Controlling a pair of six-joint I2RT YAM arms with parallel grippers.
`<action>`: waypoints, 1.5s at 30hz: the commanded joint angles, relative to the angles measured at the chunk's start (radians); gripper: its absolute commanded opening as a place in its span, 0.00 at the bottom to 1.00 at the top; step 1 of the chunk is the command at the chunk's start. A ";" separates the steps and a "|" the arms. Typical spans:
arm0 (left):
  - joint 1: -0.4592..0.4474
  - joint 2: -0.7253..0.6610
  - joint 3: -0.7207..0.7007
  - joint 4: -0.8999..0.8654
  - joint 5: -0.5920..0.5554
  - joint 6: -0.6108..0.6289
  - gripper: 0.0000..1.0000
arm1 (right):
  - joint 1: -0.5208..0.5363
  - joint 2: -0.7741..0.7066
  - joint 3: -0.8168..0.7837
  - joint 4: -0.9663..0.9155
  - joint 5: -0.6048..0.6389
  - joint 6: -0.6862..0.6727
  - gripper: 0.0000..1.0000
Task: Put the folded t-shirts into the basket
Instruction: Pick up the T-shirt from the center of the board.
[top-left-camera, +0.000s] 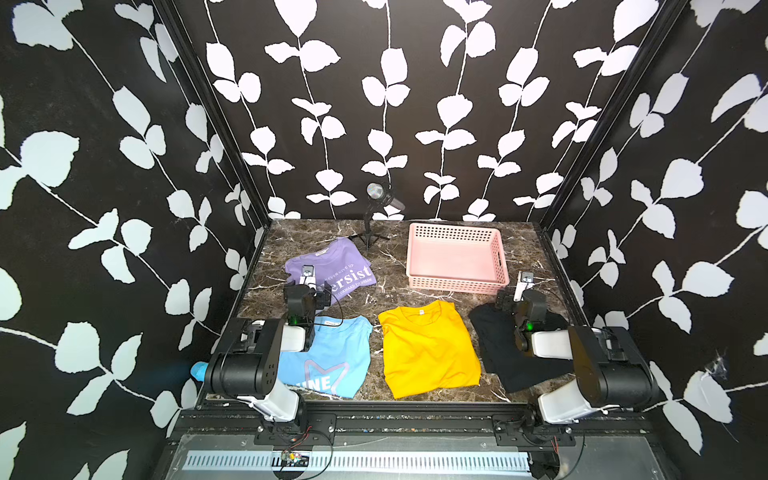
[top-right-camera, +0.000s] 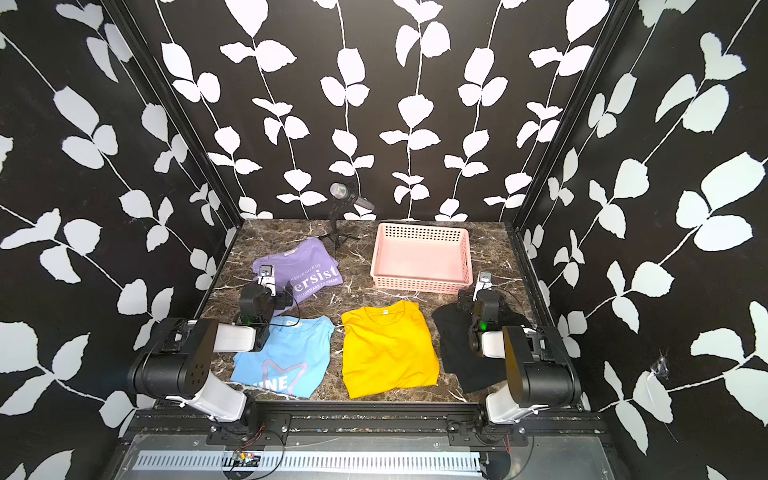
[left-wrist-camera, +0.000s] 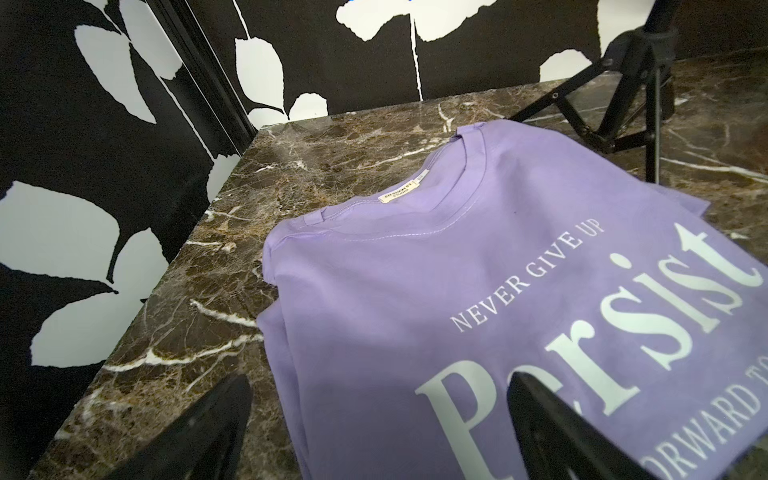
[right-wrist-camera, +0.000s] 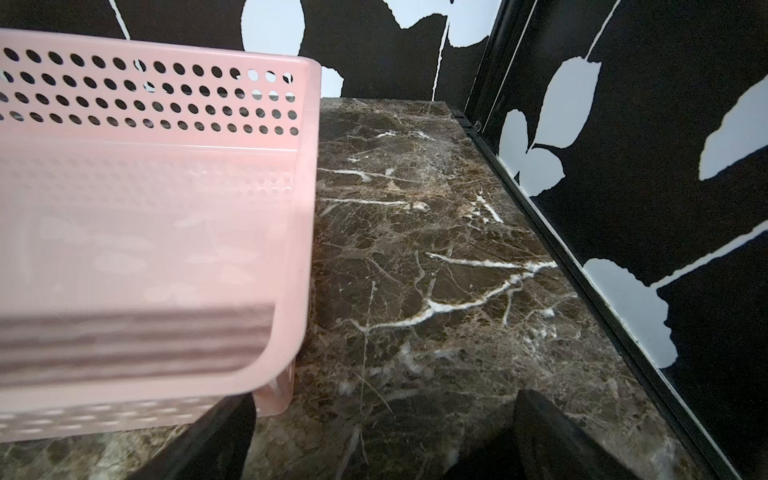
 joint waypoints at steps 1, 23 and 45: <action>0.005 -0.006 -0.008 0.025 -0.001 -0.004 0.99 | 0.004 -0.002 0.016 0.028 0.005 -0.004 0.98; 0.005 -0.004 -0.008 0.027 -0.002 -0.005 0.99 | 0.004 -0.001 0.016 0.029 0.005 -0.005 0.98; 0.005 -0.006 -0.010 0.032 -0.006 -0.008 0.99 | 0.005 -0.049 0.029 -0.043 0.063 0.017 0.98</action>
